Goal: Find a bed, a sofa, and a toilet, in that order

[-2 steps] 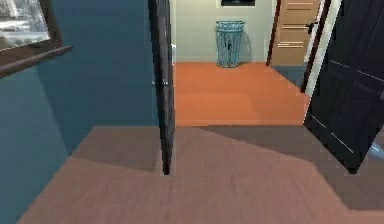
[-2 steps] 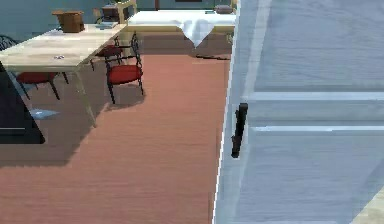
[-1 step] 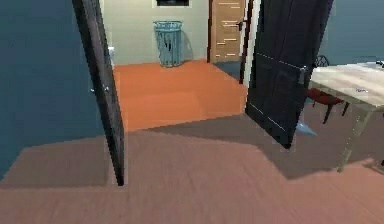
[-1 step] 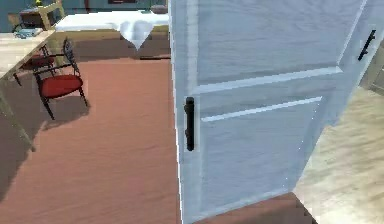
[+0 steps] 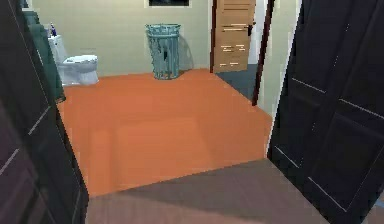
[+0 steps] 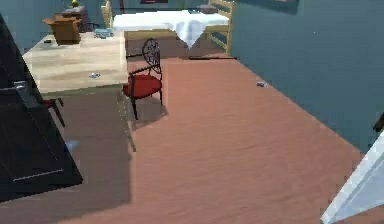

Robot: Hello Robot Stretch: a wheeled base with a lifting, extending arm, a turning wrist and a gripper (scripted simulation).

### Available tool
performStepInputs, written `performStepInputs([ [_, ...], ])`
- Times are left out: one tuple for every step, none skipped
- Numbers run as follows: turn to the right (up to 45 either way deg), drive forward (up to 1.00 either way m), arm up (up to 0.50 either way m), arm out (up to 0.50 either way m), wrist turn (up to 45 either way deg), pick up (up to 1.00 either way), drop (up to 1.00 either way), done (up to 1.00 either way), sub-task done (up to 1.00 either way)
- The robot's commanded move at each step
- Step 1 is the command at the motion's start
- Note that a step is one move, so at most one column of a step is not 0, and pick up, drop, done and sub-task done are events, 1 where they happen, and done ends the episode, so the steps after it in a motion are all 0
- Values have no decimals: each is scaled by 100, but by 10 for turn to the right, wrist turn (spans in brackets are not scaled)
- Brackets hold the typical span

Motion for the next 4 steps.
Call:
performStepInputs([
  [0, 25, 0, 0, 0, 0, 0, 0, 0],
  [-150, 0, 0, 0, 0, 0, 0, 0, 0],
  [-30, 0, 0, 0, 0, 0, 0, 0, 0],
  [0, 100, 0, 0, 0, 0, 0, 0, 0],
])
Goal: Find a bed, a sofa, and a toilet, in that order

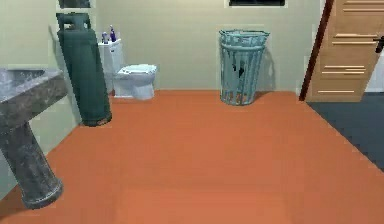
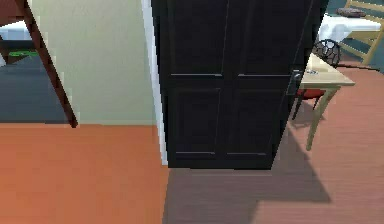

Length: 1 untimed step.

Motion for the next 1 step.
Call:
performStepInputs([
  [0, 50, 0, 0, 0, 0, 0, 0, 0],
])
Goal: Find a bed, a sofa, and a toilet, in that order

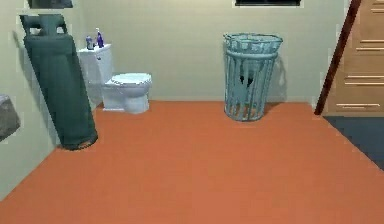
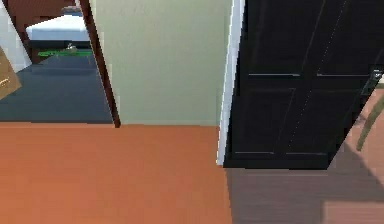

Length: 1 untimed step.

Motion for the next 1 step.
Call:
performStepInputs([
  [-30, 0, 0, 0, 0, 0, 0, 0, 0],
])
